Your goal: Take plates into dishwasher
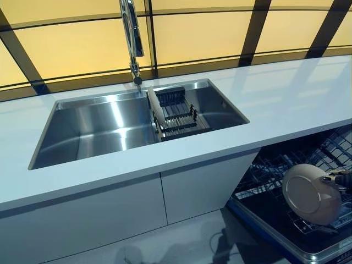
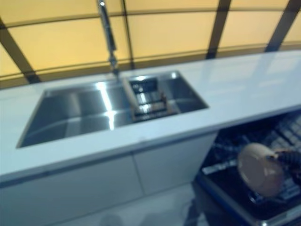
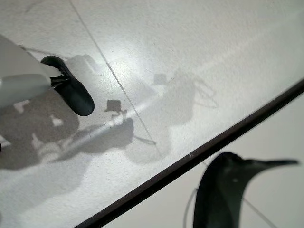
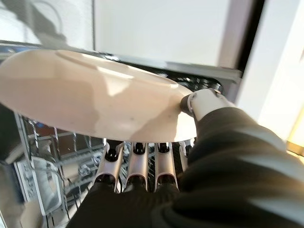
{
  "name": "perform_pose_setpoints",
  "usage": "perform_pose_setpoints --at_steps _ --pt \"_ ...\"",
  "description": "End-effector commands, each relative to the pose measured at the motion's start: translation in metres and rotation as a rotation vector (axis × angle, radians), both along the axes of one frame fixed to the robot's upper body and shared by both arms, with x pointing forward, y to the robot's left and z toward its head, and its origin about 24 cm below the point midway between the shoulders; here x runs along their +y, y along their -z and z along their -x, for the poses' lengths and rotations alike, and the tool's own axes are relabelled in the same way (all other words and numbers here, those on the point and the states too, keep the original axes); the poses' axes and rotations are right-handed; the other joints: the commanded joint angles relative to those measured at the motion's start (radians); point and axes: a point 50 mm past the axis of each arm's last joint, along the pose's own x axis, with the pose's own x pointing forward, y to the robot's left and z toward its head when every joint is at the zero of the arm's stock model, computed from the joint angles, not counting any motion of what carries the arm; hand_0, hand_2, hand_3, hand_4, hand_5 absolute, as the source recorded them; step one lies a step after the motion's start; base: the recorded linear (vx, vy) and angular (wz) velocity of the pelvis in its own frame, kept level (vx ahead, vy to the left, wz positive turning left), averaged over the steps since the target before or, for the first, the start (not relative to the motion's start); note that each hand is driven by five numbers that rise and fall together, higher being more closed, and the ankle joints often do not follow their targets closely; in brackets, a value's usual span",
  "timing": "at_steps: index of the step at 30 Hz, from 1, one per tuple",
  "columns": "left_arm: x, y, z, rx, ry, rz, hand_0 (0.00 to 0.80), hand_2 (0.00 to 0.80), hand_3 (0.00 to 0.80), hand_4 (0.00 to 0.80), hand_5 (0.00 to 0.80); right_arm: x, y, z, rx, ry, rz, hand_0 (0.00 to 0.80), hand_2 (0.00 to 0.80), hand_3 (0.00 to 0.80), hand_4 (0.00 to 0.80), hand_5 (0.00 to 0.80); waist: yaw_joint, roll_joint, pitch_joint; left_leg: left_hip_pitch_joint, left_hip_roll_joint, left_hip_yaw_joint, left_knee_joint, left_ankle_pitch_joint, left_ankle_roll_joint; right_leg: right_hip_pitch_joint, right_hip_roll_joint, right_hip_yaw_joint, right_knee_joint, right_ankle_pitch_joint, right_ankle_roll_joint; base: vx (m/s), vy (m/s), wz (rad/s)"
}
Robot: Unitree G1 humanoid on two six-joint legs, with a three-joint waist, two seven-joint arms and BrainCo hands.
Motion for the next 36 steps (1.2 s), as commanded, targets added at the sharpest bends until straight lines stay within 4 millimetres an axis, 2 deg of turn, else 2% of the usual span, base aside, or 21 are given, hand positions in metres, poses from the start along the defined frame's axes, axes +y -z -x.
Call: perform_pose_setpoints --at_steps 1,10,14,36 --pt "0.01 -0.006 -0.007 -0.021 0.018 -0.028 0.0 0.0 0.0 0.0 0.0 0.017 -0.029 -0.022 -0.111 -0.076 0.094 0.8 0.8 0.8 0.8 0.8 0.03 -0.025 -0.005 -0.041 -0.064 -0.018 0.087 -0.081 0.03 -0.075 0.035 -0.062 0.071 -0.007 0.032 0.0 0.0 0.0" --pt "0.008 -0.008 -0.012 -0.035 0.007 -0.019 0.0 0.0 0.0 0.0 0.0 0.026 -0.024 -0.029 -0.103 -0.101 0.13 0.8 0.8 0.8 0.8 0.8 0.028 -0.011 0.019 -0.051 -0.067 -0.014 0.09 -0.079 0.029 -0.09 0.028 -0.063 0.079 -0.007 0.033 0.0 0.0 0.0" --pt "0.004 -0.008 -0.016 -0.051 -0.007 -0.004 0.0 0.0 0.0 0.0 0.0 0.034 -0.015 -0.033 -0.078 -0.111 0.178 0.8 0.8 0.8 0.8 0.8 0.023 0.004 0.039 -0.059 -0.07 -0.007 0.093 -0.078 0.03 -0.102 0.023 -0.063 0.085 -0.008 0.033 -0.006 0.008 -0.01" --pt "-0.012 -0.008 -0.029 -0.098 0.006 0.042 0.0 0.0 0.0 0.0 0.0 0.04 0.007 -0.044 -0.025 -0.043 0.247 0.8 0.8 0.8 0.8 0.8 0.035 0.065 0.077 -0.071 -0.077 -0.003 0.096 -0.07 0.02 -0.108 0.008 -0.08 0.085 -0.014 0.027 -0.005 0.002 0.0"
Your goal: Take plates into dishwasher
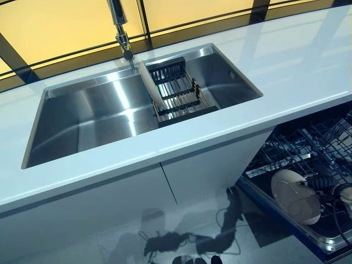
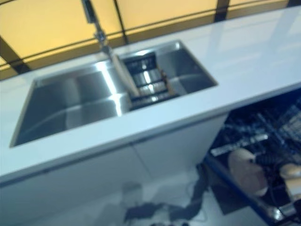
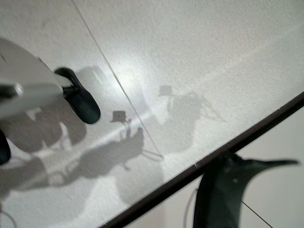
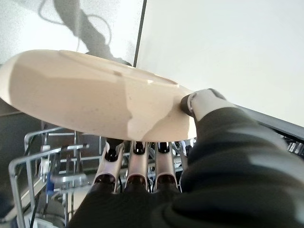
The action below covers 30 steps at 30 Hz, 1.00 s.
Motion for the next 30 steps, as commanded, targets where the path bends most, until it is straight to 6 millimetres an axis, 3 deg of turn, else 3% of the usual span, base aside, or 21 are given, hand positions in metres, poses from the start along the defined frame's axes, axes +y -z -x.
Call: perform_pose_setpoints --at_steps 1,14,20,30 --pt "-0.003 0.003 0.003 0.015 0.011 -0.001 0.0 0.0 0.0 0.0 0.0 0.005 -0.023 -0.012 -0.079 -0.018 0.071 0.8 0.8 0.8 0.8 0.8 0.034 -0.033 -0.047 -0.047 -0.073 -0.004 0.094 -0.071 0.017 -0.08 0.017 -0.051 0.083 -0.02 0.026 0.0 0.0 0.0" --pt "0.006 0.002 0.009 0.036 0.012 -0.031 0.0 0.0 0.0 0.0 0.0 -0.018 -0.083 0.003 -0.253 0.054 0.081 0.8 0.8 0.8 0.8 0.8 0.025 -0.1 -0.072 -0.017 -0.056 -0.001 0.087 -0.086 0.022 -0.059 0.037 -0.046 0.087 -0.022 0.028 0.003 -0.002 0.0" --pt "0.016 0.003 0.019 0.077 0.017 -0.062 0.0 0.0 0.0 0.0 0.0 -0.044 -0.132 0.024 -0.368 0.138 0.091 0.8 0.8 0.8 0.8 0.8 0.027 -0.142 -0.105 0.004 -0.053 -0.005 0.08 -0.093 0.028 -0.036 0.052 -0.034 0.08 -0.022 0.03 0.05 -0.011 -0.01" --pt "0.019 0.005 0.024 0.103 0.021 -0.075 0.0 0.0 0.0 0.0 0.0 -0.045 -0.144 0.024 -0.411 0.143 0.1 0.8 0.8 0.8 0.8 0.8 0.027 -0.157 -0.115 0.003 -0.048 0.001 0.084 -0.095 0.033 -0.037 0.058 -0.02 0.081 -0.023 0.032 0.014 -0.009 -0.01"
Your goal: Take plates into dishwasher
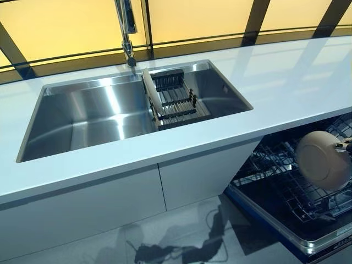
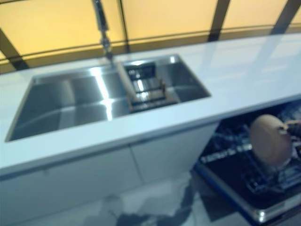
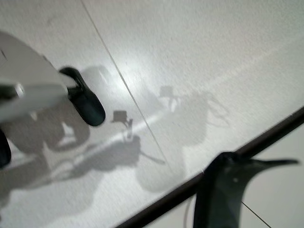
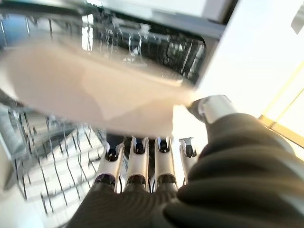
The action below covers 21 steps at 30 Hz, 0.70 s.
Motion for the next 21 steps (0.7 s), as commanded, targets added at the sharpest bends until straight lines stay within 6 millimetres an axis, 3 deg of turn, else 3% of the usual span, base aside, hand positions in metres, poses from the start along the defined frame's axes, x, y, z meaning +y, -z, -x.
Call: perform_pose_setpoints --at_steps 1,21 --pt "0.016 0.003 0.019 0.083 0.024 -0.066 0.0 0.0 0.0 0.0 0.0 -0.004 -0.032 0.004 -0.099 0.015 0.071 0.8 0.8 0.8 0.8 0.8 0.029 -0.027 -0.081 -0.043 -0.049 -0.004 0.084 -0.095 0.032 -0.078 0.055 -0.018 0.082 -0.032 0.034 -0.004 -0.059 -0.04" --pt "0.01 -0.003 0.0 0.023 0.057 -0.051 0.0 0.0 0.0 0.0 0.0 -0.002 -0.026 -0.009 0.01 0.013 0.1 0.8 0.8 0.8 0.8 0.8 0.029 0.062 -0.005 -0.101 -0.047 0.015 0.102 -0.076 0.005 -0.126 0.027 -0.062 0.077 -0.03 0.025 -0.016 -0.027 -0.01"
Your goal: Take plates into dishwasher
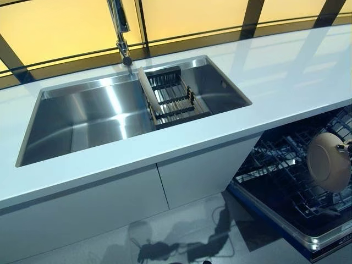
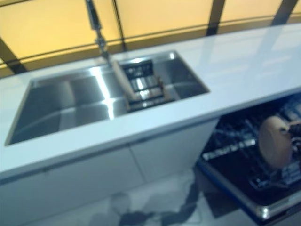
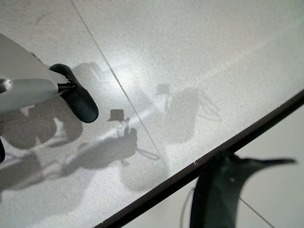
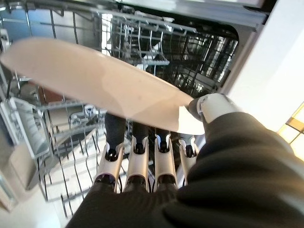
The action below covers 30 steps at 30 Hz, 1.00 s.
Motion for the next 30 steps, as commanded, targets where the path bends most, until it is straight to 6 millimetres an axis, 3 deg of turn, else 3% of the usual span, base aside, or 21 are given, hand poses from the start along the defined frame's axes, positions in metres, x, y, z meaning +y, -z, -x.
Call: perform_pose_setpoints --at_steps 1,8,12,30 --pt "0.011 -0.004 0.001 0.017 0.04 -0.047 0.0 0.0 0.0 0.0 0.0 0.002 -0.032 -0.003 -0.064 -0.007 0.09 0.8 0.8 0.8 0.8 0.8 0.027 -0.024 -0.007 -0.055 -0.049 0.007 0.097 -0.079 0.005 -0.078 0.027 -0.063 0.079 -0.041 0.027 0.0 0.0 0.0" --pt "0.007 -0.005 -0.003 -0.005 0.052 -0.028 0.0 0.0 0.0 0.0 0.0 0.006 -0.033 -0.005 -0.032 -0.037 0.145 0.8 0.8 0.8 0.8 0.8 0.019 0.014 0.028 -0.076 -0.052 0.015 0.105 -0.074 -0.004 -0.101 0.016 -0.07 0.086 -0.042 0.024 -0.015 0.002 -0.06" --pt "0.007 -0.006 -0.003 -0.006 0.056 -0.024 0.0 0.0 0.0 0.0 0.0 0.006 -0.033 -0.005 -0.026 -0.042 0.157 0.8 0.8 0.8 0.8 0.8 0.019 0.017 0.031 -0.078 -0.054 0.016 0.106 -0.073 -0.005 -0.104 0.015 -0.07 0.088 -0.042 0.024 0.0 0.0 0.0" --pt "0.005 -0.014 -0.019 -0.053 0.069 -0.026 0.0 0.0 0.0 0.0 0.0 0.0 -0.02 -0.002 0.326 -0.02 0.612 0.8 0.8 0.8 0.8 0.8 0.018 0.029 0.08 -0.106 -0.048 0.021 0.117 -0.067 -0.003 -0.134 0.008 -0.071 0.1 -0.038 0.028 -0.009 -0.012 -0.01"
